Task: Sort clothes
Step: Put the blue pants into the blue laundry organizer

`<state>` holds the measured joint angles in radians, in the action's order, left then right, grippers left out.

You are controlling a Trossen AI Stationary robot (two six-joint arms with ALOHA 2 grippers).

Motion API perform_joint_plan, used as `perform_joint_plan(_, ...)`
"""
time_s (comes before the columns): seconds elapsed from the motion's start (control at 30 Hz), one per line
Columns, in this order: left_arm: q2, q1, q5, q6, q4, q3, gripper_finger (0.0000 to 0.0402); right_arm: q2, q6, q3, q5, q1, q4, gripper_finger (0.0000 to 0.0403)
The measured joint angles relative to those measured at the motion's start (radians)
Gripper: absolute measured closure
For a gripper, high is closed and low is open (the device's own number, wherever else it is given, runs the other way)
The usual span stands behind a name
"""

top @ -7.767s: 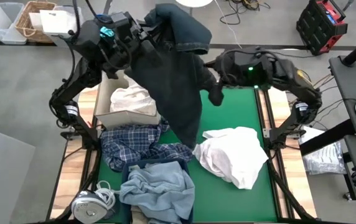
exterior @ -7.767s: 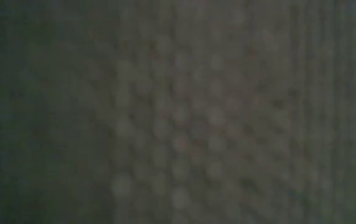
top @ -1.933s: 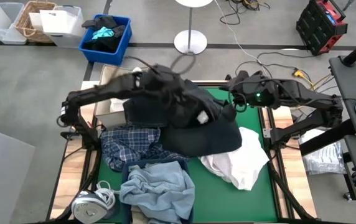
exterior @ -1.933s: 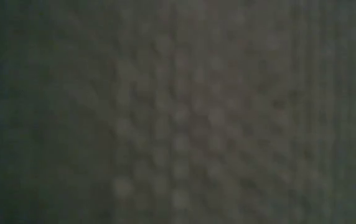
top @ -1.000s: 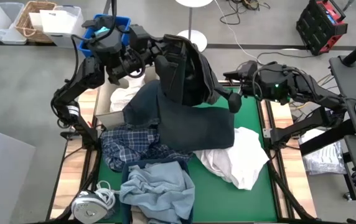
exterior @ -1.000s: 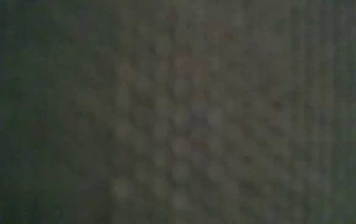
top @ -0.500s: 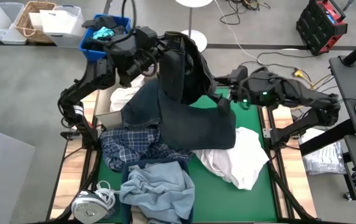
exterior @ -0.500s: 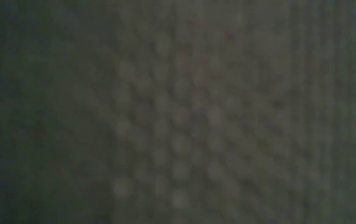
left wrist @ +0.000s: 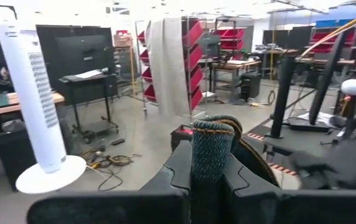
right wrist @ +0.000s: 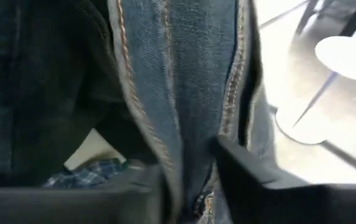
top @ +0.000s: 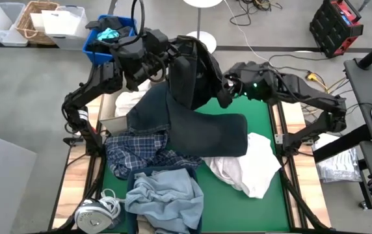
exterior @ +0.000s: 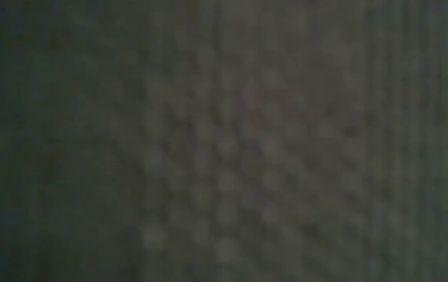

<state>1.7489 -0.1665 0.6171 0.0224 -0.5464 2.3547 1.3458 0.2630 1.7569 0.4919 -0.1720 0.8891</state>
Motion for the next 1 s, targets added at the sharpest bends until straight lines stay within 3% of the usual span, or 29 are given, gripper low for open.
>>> perform_joint_plan(0.17,-0.001,-0.001,-0.097,0.024,-0.002,0.0,0.0399,0.02,-0.019,0.0,-0.124,-0.05,-0.005,0.0373)
perform_joint_plan(0.3,-0.02,0.006,-0.194,0.147,-0.002,0.0,0.0398,0.004,-0.02,0.057,-0.135,-0.049,-0.002,0.0391)
perform_joint_plan(0.5,-0.079,0.011,-0.313,0.345,0.017,0.003,0.0398,-0.041,-0.081,0.286,-0.19,-0.052,-0.078,0.0393)
perform_joint_plan(0.63,-0.111,0.011,-0.516,0.36,0.085,0.003,0.0398,-0.038,-0.093,0.422,-0.318,-0.068,-0.163,0.0393)
perform_joint_plan(0.73,-0.113,0.011,-0.551,0.321,0.165,0.003,0.0398,-0.019,-0.08,0.504,-0.4,-0.073,-0.202,0.0393)
perform_joint_plan(0.83,-0.097,0.01,-0.503,0.323,0.192,0.004,0.0398,0.019,-0.036,0.563,-0.531,-0.074,-0.237,0.0394)
perform_joint_plan(1.0,-0.067,0.005,-0.076,0.57,0.193,0.001,0.0397,0.063,0.1,0.591,-0.904,-0.074,-0.402,0.0394)
